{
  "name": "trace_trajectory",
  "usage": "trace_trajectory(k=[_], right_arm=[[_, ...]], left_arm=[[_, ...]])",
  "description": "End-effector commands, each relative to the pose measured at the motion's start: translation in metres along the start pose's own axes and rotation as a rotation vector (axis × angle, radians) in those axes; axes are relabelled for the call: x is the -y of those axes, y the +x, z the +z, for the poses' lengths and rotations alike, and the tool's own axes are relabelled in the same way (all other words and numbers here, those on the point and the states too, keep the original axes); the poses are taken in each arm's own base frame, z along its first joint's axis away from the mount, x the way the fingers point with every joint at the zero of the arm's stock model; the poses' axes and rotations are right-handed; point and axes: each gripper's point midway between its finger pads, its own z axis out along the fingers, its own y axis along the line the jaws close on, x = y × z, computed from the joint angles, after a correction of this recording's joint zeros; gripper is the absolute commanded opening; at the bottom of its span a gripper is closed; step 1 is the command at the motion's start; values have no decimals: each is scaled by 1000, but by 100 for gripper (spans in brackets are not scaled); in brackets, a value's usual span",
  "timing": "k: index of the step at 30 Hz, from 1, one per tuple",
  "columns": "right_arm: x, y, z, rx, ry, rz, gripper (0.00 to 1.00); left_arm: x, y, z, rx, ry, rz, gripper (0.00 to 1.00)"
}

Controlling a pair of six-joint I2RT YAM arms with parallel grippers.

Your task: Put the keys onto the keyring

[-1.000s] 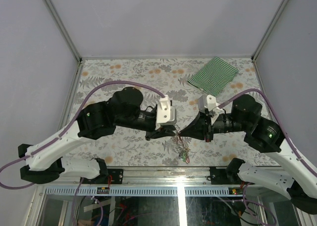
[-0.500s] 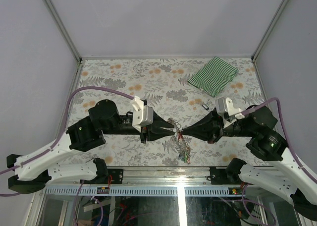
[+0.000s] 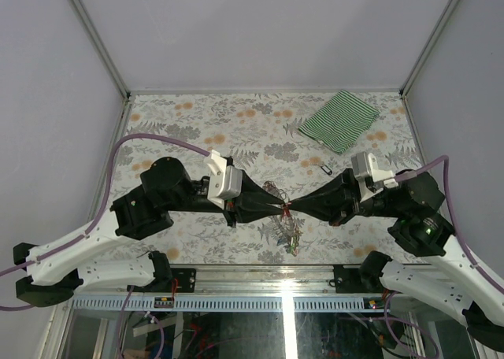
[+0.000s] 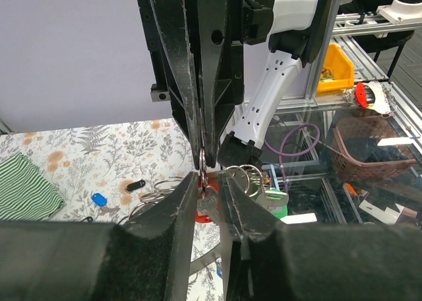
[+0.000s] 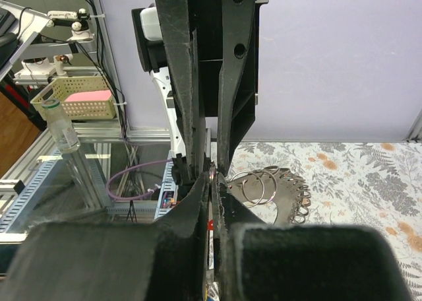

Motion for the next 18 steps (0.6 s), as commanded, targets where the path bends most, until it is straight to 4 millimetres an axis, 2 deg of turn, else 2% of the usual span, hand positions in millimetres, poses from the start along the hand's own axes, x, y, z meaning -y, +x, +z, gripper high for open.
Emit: trace_trajectory(k=[1, 11, 18], right_arm=[[-4, -37, -2, 126, 10, -86, 0], [-4, -38, -4, 129, 14, -94, 0], [-3, -36, -4, 123, 15, -89, 0]], left_arm=[[4, -19, 0, 70, 20, 31, 19], [2, -19, -1, 65, 6, 34, 19], [0, -21, 1, 72, 6, 39, 3]])
